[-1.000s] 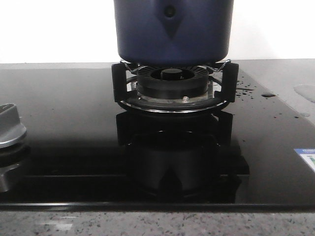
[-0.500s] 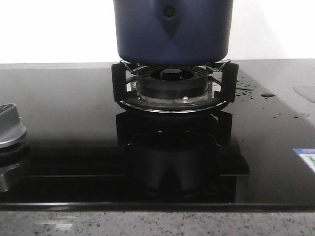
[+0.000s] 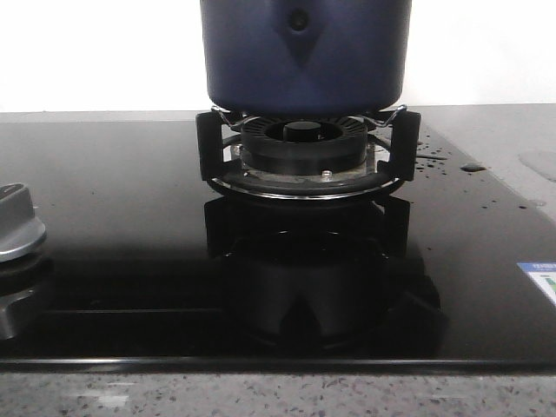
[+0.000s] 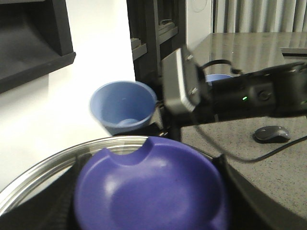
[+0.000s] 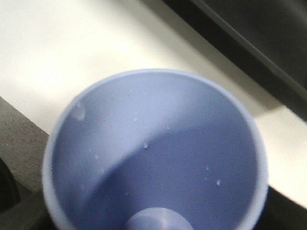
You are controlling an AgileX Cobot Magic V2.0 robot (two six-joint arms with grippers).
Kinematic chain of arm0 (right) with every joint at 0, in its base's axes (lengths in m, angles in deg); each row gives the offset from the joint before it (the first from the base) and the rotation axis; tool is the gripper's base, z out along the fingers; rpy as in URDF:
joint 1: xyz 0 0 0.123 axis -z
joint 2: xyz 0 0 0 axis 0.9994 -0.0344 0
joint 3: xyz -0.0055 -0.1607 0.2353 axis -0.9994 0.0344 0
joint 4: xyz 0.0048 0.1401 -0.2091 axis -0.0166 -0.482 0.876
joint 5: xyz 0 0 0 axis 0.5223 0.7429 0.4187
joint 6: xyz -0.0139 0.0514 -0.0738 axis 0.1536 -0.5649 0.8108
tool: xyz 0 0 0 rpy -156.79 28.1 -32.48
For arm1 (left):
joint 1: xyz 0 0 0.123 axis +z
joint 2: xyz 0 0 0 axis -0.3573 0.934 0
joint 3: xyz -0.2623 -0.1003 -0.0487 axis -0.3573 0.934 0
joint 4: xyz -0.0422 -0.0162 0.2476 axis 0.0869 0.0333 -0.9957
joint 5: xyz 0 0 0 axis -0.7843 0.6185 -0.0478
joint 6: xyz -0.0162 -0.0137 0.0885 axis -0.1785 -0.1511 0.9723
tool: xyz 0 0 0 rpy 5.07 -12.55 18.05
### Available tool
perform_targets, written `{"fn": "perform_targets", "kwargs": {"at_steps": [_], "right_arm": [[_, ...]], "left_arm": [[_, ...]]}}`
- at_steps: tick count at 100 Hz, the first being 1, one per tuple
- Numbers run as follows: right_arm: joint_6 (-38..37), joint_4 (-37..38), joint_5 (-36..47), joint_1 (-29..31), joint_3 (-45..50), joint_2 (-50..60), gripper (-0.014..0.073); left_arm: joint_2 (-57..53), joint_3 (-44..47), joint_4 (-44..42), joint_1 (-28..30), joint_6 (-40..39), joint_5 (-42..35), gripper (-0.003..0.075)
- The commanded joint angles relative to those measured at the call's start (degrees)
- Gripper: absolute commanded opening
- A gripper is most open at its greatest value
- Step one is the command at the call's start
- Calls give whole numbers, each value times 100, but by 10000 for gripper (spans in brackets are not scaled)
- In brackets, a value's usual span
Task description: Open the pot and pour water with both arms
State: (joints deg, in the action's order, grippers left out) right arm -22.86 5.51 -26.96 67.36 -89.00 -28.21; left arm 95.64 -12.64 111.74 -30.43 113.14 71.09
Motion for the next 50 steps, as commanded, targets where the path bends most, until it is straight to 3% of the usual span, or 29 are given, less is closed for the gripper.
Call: {"fn": "perform_targets", "kwargs": {"at_steps": [1, 24, 50], "right_arm": [[-212, -400, 404, 369, 307, 673, 39], [-1180, -456, 1869, 1884, 2216, 1580, 39], [-1395, -853, 3780, 3253, 3815, 1661, 39]], "left_arm": [[-156, -168, 639, 13, -43, -163, 272], [-9, -168, 709, 13, -43, -175, 272], [270, -165, 804, -86, 6, -165, 272]]}}
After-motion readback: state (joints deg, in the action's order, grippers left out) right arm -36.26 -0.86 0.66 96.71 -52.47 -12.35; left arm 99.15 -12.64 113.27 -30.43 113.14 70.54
